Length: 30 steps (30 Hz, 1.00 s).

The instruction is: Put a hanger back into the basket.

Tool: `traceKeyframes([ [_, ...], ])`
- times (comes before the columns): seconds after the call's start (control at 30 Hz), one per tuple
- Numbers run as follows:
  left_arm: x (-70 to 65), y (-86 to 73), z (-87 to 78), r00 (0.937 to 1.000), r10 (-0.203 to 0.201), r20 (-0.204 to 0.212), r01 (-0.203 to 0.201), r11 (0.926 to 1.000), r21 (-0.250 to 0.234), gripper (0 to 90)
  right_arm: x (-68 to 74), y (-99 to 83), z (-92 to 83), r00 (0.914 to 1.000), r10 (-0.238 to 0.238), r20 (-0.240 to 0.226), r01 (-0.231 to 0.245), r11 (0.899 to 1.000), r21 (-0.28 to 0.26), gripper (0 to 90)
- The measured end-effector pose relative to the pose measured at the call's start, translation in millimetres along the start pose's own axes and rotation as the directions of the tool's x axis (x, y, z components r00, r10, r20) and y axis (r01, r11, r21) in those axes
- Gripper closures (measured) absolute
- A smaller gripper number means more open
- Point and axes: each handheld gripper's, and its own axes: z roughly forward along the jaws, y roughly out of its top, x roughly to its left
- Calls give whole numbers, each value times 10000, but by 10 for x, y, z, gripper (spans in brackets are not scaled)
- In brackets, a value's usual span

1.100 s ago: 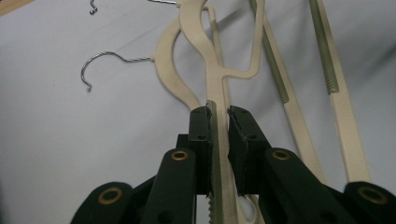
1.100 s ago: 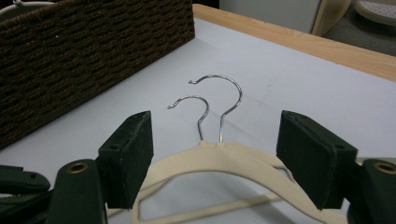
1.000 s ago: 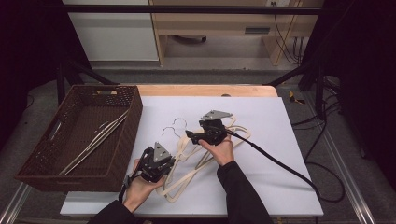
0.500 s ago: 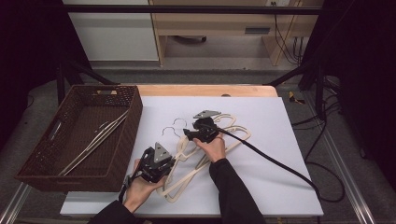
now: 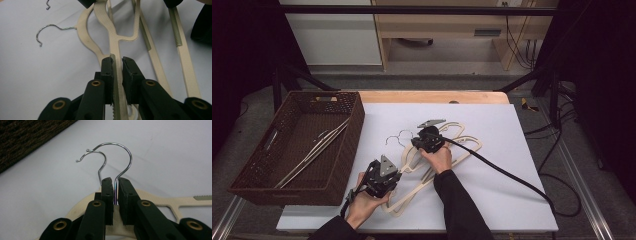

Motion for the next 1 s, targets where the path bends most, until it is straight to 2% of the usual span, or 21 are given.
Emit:
traceKeyframes([
  [0.1, -6, -9, 4, 10000, 43, 20, -43, 10000, -12, 794, -2, 0, -10, 10000, -49, -5, 49, 10000, 75, 835],
  [0.13, -10, -12, 7, 10000, 20, 76, -20, 10000, -14, 794, -5, 1, -18, 9999, -129, 7, 129, 9999, 96, 880],
  [0.2, -27, -22, 9, 10000, 57, 62, -57, 10000, 11, 793, 15, 10, -44, 9999, 4, 110, -5, 10000, 68, 887],
  [0.3, -36, -29, 18, 9998, 85, 153, -86, 9999, 88, 792, 24, 17, -78, 9999, -71, 116, 70, 9999, 100, 888],
  [0.53, -34, -62, 39, 9998, 4, 202, -8, 9998, 176, 791, 73, 42, -196, 9996, -100, 259, 105, 9997, -202, 890],
  [0.6, -29, -72, 47, 9997, -16, 252, 12, 9999, 172, 790, 76, 49, -233, 9991, -332, 263, 342, 9987, -382, 891],
  [0.7, -26, -86, 66, 9997, 47, 236, -53, 9997, 220, 791, 109, 47, -297, 9993, -224, 283, 237, 9986, -471, 891],
  [0.73, -28, -91, 72, 9995, 39, 313, -46, 9997, 237, 791, 105, 41, -312, 9990, -346, 268, 362, 9976, -591, 891],
  [0.77, -29, -94, 72, 9992, -19, 410, 11, 9998, 199, 791, 115, 36, -330, 9995, -205, 260, 221, 9979, -616, 891],
  [0.8, -38, -95, 74, 9988, -150, 463, 144, 9998, 128, 792, 107, 26, -346, 9994, -261, 239, 276, 9974, -661, 891],
  [0.87, -36, -95, 75, 9984, -84, 551, 77, 9999, 138, 790, 104, 13, -375, 9996, -152, 225, 167, 9977, -664, 891],
  [0.93, -27, -85, 77, 9973, -118, 731, 114, 9999, 59, 782, 95, 2, -391, 9995, -262, 200, 277, 9968, -744, 891],
  [1.0, 0, -53, 67, 9956, -200, 919, 201, 9998, -3, 700, 107, -4, -414, 9998, -162, 150, 173, 9967, -796, 891],
])
